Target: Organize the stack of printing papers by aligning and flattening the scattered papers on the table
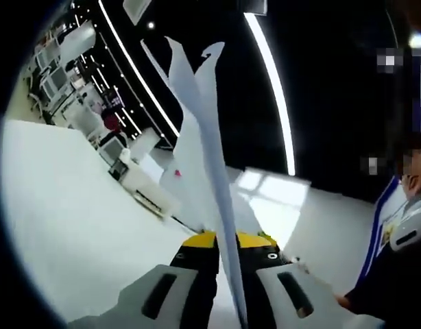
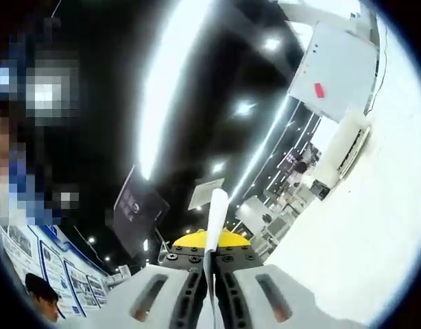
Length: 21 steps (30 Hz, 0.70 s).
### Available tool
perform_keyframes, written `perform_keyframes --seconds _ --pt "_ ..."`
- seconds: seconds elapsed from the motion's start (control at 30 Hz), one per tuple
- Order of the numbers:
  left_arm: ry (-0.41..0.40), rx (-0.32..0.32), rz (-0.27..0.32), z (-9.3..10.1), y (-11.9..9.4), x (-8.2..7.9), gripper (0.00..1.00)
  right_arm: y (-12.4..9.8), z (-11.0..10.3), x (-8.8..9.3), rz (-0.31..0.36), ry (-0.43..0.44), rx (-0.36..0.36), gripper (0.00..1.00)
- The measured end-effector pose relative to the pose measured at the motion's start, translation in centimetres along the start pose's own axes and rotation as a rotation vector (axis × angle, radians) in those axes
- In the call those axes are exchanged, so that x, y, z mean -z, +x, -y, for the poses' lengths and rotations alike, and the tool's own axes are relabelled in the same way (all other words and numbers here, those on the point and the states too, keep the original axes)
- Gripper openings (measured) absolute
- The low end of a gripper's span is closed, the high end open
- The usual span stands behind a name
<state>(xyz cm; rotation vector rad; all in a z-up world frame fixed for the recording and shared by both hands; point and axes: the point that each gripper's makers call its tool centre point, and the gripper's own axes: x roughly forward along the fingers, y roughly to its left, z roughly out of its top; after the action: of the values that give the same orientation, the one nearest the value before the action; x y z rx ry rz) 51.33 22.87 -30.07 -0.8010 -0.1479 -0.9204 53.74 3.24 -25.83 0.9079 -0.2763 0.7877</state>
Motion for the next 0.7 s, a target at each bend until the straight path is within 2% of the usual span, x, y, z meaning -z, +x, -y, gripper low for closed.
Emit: perform_keyframes --seconds 0.23,0.47,0.7 --pt "-0.041 0.004 0.02 -0.1 -0.1 -0.4 0.14 -0.2 0.6 0.0 0.004 0.001 0.017 0.0" --pt "-0.047 0.0 0.028 0.0 -0.1 -0.3 0.15 -0.2 1.1 0.3 0.001 -0.003 0.038 0.0" --pt "-0.043 -0.008 0.025 0.0 0.0 -0.3 0.16 -0.2 -0.3 3.0 -0.037 0.049 0.022 0.0"
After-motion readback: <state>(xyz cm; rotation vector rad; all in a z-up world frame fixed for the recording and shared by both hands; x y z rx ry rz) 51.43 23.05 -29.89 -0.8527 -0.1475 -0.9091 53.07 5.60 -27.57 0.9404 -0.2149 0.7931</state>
